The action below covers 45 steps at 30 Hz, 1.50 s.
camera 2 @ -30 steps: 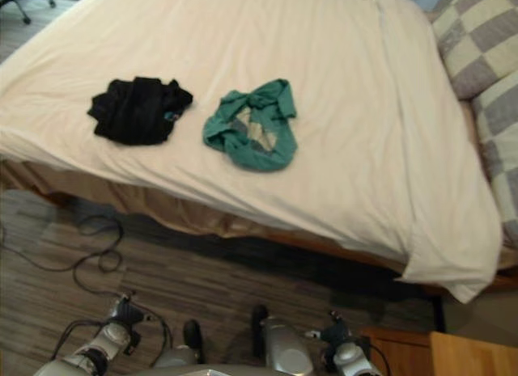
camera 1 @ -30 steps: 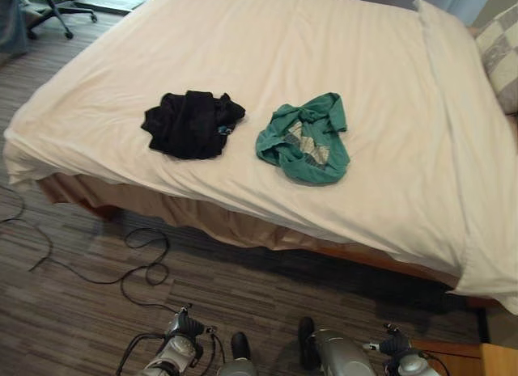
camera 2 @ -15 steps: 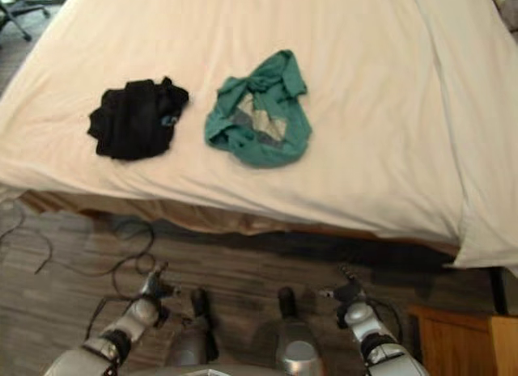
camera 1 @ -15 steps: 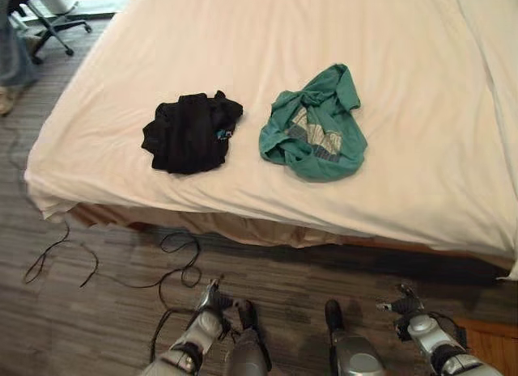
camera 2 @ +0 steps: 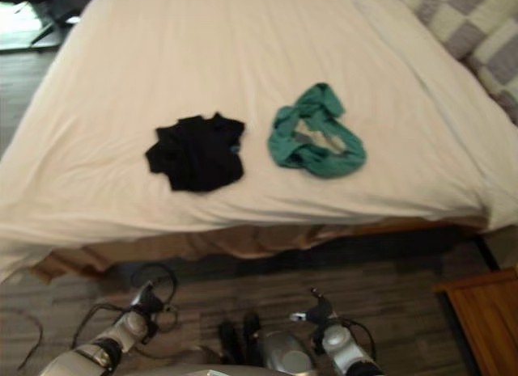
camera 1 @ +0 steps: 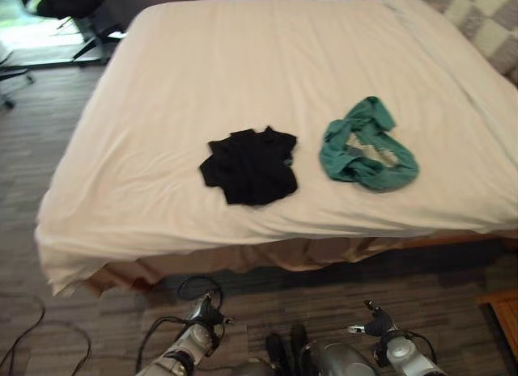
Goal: Tidy up the quilt and then pick up the clothes from the bed and put them into the laundry hamper.
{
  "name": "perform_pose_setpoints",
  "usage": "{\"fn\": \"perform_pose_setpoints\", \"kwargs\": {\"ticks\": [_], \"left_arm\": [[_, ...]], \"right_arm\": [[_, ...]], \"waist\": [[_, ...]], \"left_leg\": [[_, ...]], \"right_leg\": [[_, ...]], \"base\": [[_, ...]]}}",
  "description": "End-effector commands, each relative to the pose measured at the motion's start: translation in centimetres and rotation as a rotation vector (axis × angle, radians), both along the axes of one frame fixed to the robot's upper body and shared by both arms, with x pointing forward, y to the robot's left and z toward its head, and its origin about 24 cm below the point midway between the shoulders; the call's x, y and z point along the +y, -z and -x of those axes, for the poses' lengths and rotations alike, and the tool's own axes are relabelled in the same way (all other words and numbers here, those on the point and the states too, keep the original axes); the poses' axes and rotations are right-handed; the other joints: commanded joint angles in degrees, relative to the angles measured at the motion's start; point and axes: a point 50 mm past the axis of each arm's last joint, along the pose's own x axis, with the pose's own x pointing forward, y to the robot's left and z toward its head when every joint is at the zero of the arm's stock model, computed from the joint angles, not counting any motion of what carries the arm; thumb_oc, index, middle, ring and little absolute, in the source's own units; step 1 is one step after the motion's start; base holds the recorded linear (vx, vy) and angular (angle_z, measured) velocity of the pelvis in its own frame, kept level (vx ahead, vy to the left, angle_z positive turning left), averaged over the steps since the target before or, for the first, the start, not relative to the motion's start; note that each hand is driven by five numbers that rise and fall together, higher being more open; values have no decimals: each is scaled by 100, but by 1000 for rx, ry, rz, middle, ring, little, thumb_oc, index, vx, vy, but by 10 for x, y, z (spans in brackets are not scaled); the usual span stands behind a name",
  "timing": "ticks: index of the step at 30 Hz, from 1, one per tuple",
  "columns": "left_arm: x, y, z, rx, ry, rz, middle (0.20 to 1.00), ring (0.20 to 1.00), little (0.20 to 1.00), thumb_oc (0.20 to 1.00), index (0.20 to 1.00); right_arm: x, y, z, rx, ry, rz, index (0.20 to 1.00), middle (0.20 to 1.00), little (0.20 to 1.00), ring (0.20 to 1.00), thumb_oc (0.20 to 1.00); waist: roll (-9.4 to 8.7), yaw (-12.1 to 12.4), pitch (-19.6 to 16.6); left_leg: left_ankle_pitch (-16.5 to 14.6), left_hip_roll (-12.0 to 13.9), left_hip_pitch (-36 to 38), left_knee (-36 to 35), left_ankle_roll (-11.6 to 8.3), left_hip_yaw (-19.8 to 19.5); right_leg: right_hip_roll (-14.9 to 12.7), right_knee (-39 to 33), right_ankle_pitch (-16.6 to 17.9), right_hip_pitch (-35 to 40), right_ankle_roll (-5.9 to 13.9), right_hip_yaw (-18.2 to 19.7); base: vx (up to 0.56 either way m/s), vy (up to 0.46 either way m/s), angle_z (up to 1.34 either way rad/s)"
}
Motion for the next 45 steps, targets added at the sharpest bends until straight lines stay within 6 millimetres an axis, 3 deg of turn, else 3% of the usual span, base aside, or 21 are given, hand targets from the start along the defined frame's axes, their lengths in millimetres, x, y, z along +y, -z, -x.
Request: {"fn": "perform_pose_setpoints", "kwargs": {"ticks": [1,3,4,7,10,13,21,25,26,31,34,36,37,38,39,40,42,43,44,45], "left_arm": [[-15,0,-6,-36,-5,44,1000,1000,1000,1000,1000],[-24,-5,-16,-76,-20,85,1000,1000,1000,1000,1000],[-28,-4,-17,-79,-22,94,1000,1000,1000,1000,1000],[-26,2,-6,-42,-32,84,1000,1000,1000,1000,1000],[-25,4,-2,-23,-31,85,1000,1000,1000,1000,1000],[-17,8,9,15,-31,64,1000,1000,1000,1000,1000],[9,10,26,41,-159,38,1000,1000,1000,1000,1000],[43,8,47,57,-317,-6,1000,1000,1000,1000,1000],[43,8,47,57,-317,-6,1000,1000,1000,1000,1000],[113,-14,78,-34,-654,-89,1000,1000,1000,1000,1000],[152,-43,78,-228,-827,-130,1000,1000,1000,1000,1000],[172,-79,52,-463,-807,-161,1000,1000,1000,1000,1000],[179,-111,30,-635,-738,-188,1000,1000,1000,1000,1000],[179,-111,30,-635,-739,-189,1000,1000,1000,1000,1000],[181,-150,5,-812,-620,-233,1000,1000,1000,1000,1000],[179,-176,-8,-916,-537,-263,1000,1000,1000,1000,1000],[174,-206,-27,-1024,-447,-293,1000,1000,1000,1000,1000],[164,-229,-43,-1106,-358,-303,1000,1000,1000,1000,1000],[155,-244,-55,-1161,-285,-295,1000,1000,1000,1000,1000],[142,-264,-71,-1229,-200,-280,1000,1000,1000,1000,1000]], "right_arm": [[-20,-9,-17,-43,56,39,1000,1000,1000,1000,1000],[-32,-12,-21,-43,88,69,1000,1000,1000,1000,1000],[-37,-11,-19,-27,104,87,1000,1000,1000,1000,1000],[-38,-9,-16,-5,110,83,1000,1000,1000,1000,1000],[-40,-4,-7,17,151,72,1000,1000,1000,1000,1000],[-43,0,4,42,200,55,1000,1000,1000,1000,1000],[-52,7,23,90,299,53,1000,1000,1000,1000,1000],[-73,6,38,89,414,63,1000,1000,1000,1000,1000],[-73,6,38,89,414,63,1000,1000,1000,1000,1000],[-123,-18,46,-74,669,88,1000,1000,1000,1000,1000],[-155,-52,36,-266,709,178,1000,1000,1000,1000,1000],[-173,-78,28,-380,668,280,1000,1000,1000,1000,1000],[-182,-100,19,-465,611,356,1000,1000,1000,1000,1000],[-181,-100,19,-464,611,357,1000,1000,1000,1000,1000],[-188,-127,5,-578,553,434,1000,1000,1000,1000,1000],[-191,-146,-5,-657,518,471,1000,1000,1000,1000,1000],[-190,-166,-14,-750,493,507,1000,1000,1000,1000,1000],[-188,-175,-19,-795,472,518,1000,1000,1000,1000,1000],[-187,-181,-21,-818,454,528,1000,1000,1000,1000,1000],[-186,-189,-25,-847,436,544,1000,1000,1000,1000,1000]], "waist": [[364,57,227],[305,121,316],[280,122,301],[446,71,97],[496,48,-51],[476,18,-247],[354,75,-251],[258,82,-226],[258,82,-225],[137,95,-165],[112,108,-100],[109,150,-53],[137,168,53],[134,176,38],[203,176,192],[290,116,275],[394,15,349],[428,11,344],[445,-27,329],[449,-62,322]], "left_leg": [[512,402,329,-693,-619,-369],[619,334,-249,265,-828,-702],[632,423,-355,245,-899,-796],[656,703,269,-887,-754,-511],[887,771,711,-1741,-709,-431],[784,778,873,-1741,-742,-324],[720,787,1078,-1741,-778,-246],[690,810,1161,-1741,-798,-216],[690,810,1161,-1741,-798,-216],[679,836,1155,-1741,-823,-156],[639,817,1173,-1741,-809,-154],[628,813,1157,-1741,-778,-104],[611,835,1154,-1741,-743,-95],[634,838,1129,-1741,-743,-84],[607,904,1114,-1741,-683,-61],[623,988,1118,-1741,-659,-29],[640,1093,1113,-1741,-711,-107],[677,1134,1065,-1741,-745,-169],[648,1169,1034,-1741,-779,-243],[684,1226,953,-1741,-840,-361]], "right_leg": [[-319,-978,-232,765,1024,-84],[-419,-1210,-187,907,950,-79],[-502,-1288,-210,964,987,-156],[-478,-1257,-234,994,1091,-199],[-435,-1244,-201,980,1096,-251],[-466,-1309,-128,1031,1138,-251],[-553,-1309,-70,1183,1216,-240],[-564,-1309,-63,1237,1259,-230],[-564,-1309,-63,1238,1259,-230],[-567,-1309,-17,1198,1340,-223],[-562,-1295,2,1147,1398,-172],[-540,-1136,27,1012,1429,-120],[-524,-762,-20,795,1472,-134],[-520,-731,-15,748,1463,-121],[-487,78,-101,311,1673,-224],[-455,634,-128,-17,1907,-209],[-396,1214,-151,-365,1960,-1],[-484,1015,-205,-318,1960,167],[-719,694,-347,-188,1889,320],[-1024,271,-227,-54,1794,467]], "base": [[-26,9,53],[-55,16,12],[-28,68,-11],[108,169,15],[98,91,-6],[106,54,11],[49,6,-6],[19,0,0],[0,0,0],[15,3,-12],[10,20,-14],[-34,23,-19],[-71,15,-23],[-125,29,-18],[-112,22,-21],[-108,13,-27],[3,-93,-24],[92,-192,-4],[100,-280,15],[140,-362,35]]}}
